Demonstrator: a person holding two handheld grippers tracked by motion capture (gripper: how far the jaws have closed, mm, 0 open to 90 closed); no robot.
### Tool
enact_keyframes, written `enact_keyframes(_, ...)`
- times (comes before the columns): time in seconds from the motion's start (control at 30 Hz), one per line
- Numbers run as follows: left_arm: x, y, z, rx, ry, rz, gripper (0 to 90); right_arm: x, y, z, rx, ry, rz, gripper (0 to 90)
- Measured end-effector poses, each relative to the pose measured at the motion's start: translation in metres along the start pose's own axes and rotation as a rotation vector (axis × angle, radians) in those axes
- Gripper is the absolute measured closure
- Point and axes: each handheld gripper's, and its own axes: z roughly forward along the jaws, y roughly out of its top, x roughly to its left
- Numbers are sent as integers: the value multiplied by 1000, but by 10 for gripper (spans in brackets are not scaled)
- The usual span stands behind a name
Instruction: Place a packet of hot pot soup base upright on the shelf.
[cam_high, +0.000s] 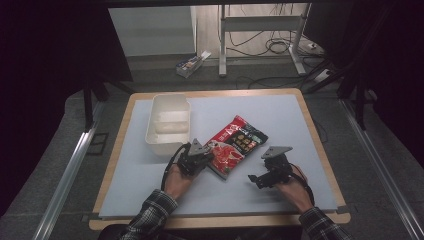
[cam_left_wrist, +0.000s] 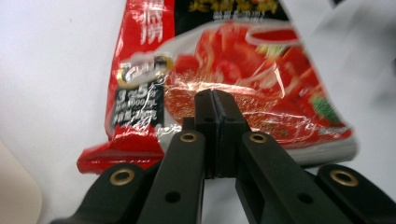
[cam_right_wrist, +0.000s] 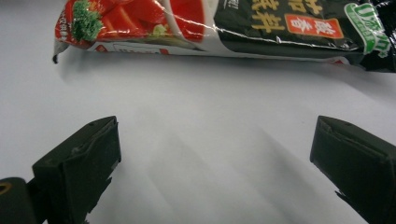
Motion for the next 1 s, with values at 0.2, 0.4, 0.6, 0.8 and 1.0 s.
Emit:
enact_keyframes(0.2, -6, -5, 0, -4, 33, 26, 899, -2, 1, -3, 1, -10, 5, 16)
enact_keyframes(0.4, -5, -12, 0, 14, 19, 8, 900, -4, 1, -5, -4, -16, 6, 6)
enact_keyframes(0.6, -4, -20, 1, 53, 6, 13, 900, -4, 5, -10, -34, 2, 11, 0)
enact_keyframes(0.8, -4, -20, 2, 59, 10, 21, 900, -7, 16, -14, -73, 41, 27, 0)
enact_keyframes(1.0, -5, -20, 2, 61, 14, 26, 900, -12, 31, -10, -85, 70, 40, 0)
